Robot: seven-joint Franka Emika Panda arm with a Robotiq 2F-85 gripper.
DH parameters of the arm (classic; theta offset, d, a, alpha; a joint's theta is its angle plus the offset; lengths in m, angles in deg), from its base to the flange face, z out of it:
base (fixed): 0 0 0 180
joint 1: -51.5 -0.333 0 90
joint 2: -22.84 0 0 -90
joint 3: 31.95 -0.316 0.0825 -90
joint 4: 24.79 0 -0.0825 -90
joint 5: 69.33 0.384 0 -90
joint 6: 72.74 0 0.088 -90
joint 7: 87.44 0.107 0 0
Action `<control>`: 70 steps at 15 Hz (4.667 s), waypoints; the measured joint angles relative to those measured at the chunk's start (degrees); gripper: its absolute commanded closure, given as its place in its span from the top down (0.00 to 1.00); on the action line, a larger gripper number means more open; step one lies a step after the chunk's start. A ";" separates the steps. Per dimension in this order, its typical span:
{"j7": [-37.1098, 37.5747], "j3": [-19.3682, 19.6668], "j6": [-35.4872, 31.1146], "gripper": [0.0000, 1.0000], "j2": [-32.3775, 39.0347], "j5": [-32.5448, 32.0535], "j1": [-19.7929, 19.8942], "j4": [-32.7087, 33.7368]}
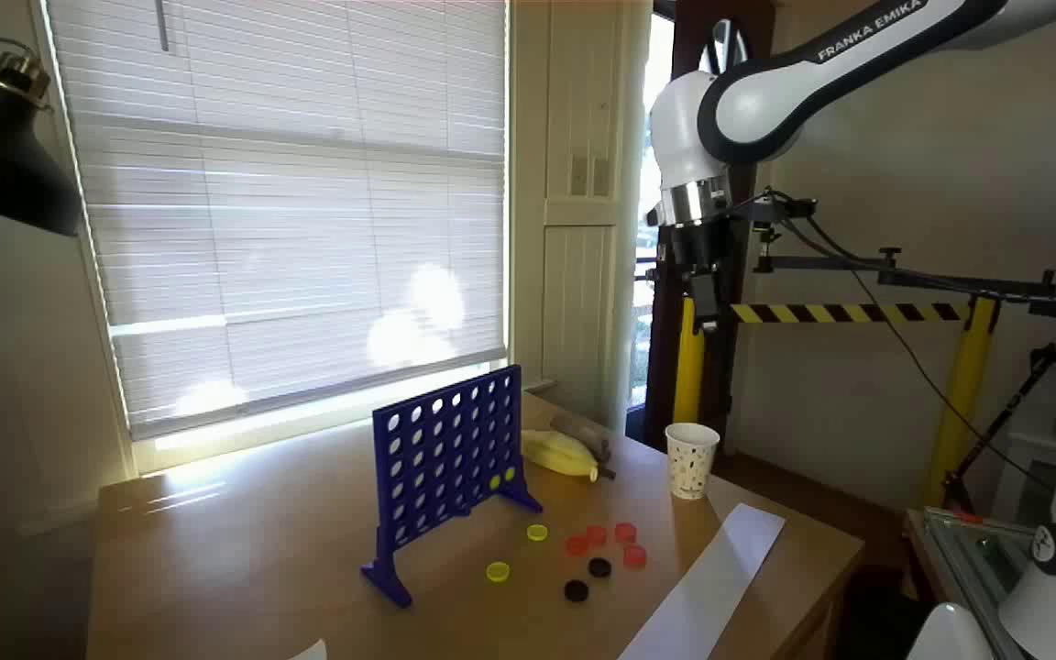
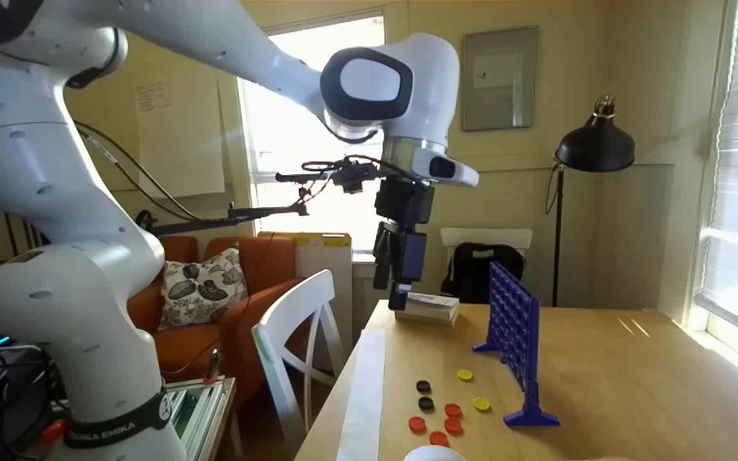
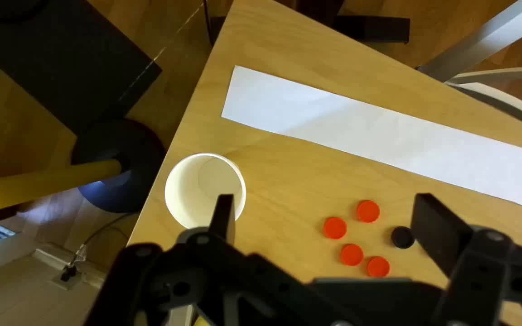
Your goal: Place one yellow ring in the fifth line of the blue object
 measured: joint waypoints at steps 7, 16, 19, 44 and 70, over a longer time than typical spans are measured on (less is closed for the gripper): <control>0.00 0.00 0.00 1.00 0.00 0.00 0.00 0.00; -0.55 -4.45 -13.76 1.00 10.77 -3.18 -3.85 8.06; -3.08 -4.63 -21.55 1.00 15.22 -2.80 -4.30 9.58; 9.45 -6.20 -44.96 1.00 32.58 2.99 -8.29 12.24; 6.33 -10.19 -47.86 1.00 44.24 10.17 -8.19 15.50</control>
